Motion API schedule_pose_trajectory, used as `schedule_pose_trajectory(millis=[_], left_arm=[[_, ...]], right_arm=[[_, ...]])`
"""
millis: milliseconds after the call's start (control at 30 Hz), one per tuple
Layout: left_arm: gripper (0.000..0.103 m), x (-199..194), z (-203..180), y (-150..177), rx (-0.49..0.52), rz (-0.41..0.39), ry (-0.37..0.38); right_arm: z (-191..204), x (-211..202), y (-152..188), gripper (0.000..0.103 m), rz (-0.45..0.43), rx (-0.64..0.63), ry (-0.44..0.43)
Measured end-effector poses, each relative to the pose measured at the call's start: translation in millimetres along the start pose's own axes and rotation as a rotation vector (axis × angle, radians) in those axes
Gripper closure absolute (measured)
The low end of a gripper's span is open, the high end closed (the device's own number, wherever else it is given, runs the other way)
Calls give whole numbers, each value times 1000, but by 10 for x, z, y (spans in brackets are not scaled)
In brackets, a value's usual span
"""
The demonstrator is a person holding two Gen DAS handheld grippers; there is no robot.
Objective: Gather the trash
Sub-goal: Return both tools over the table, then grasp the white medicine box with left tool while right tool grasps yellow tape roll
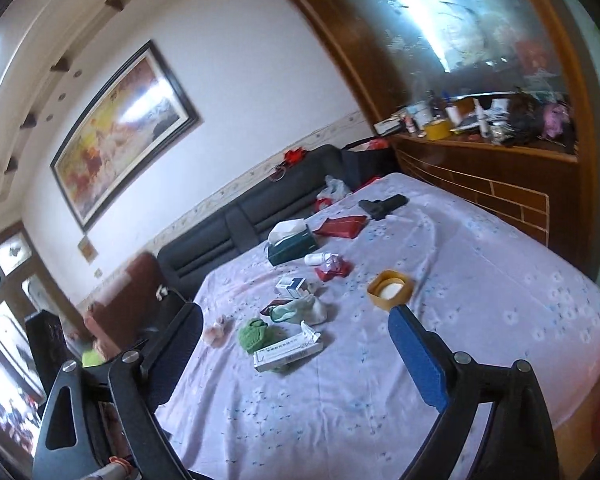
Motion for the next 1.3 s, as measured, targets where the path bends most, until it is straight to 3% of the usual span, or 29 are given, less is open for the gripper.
schedule_pose_trajectory(millis=[133,300,533,700,767,900,1033,1100,1167,1233,1300], left_arm=[[27,352,-58,91,21,63,37],[27,865,-121,182,45,172,120],[27,1643,47,293,56,314,149],[27,2028,153,396,13,391,186],[27,2112,169,483,28,428,178],[27,2080,80,668,67,488,204],[27,2026,-1,764,93,514,203],[27,2034,-25,778,96,511,194],[28,2063,-24,791,123,513,156],[32,2077,-17,793,137,514,124],[50,2081,-52,787,136,517,132]], right_arm=[[-206,377,-56,5,74,-34,20],[-491,1069,3,4,271,-57,-34],[-849,2061,-24,4,441,-170,-13],[-1267,2764,-109,4,537,-56,-20],[-1480,2985,-84,4,552,-19,25],[-1508,3076,59,4,602,12,-2],[-1336,2945,291,4,632,-99,11],[-1276,2915,420,4,639,-159,42],[-1273,2884,559,4,641,-243,131],[-1336,2871,612,5,627,-280,206],[-1412,2884,594,11,597,-274,259]])
Point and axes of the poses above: each gripper's, at about its wrist camera, not at the fingertips, and x roughly the way its jaws point, z to its left, y to its underside, the point moved 10 cm from there along x, roughly the way its jaws point, and after that the axes turned 8 degrees about x, right-handed, at the moved point
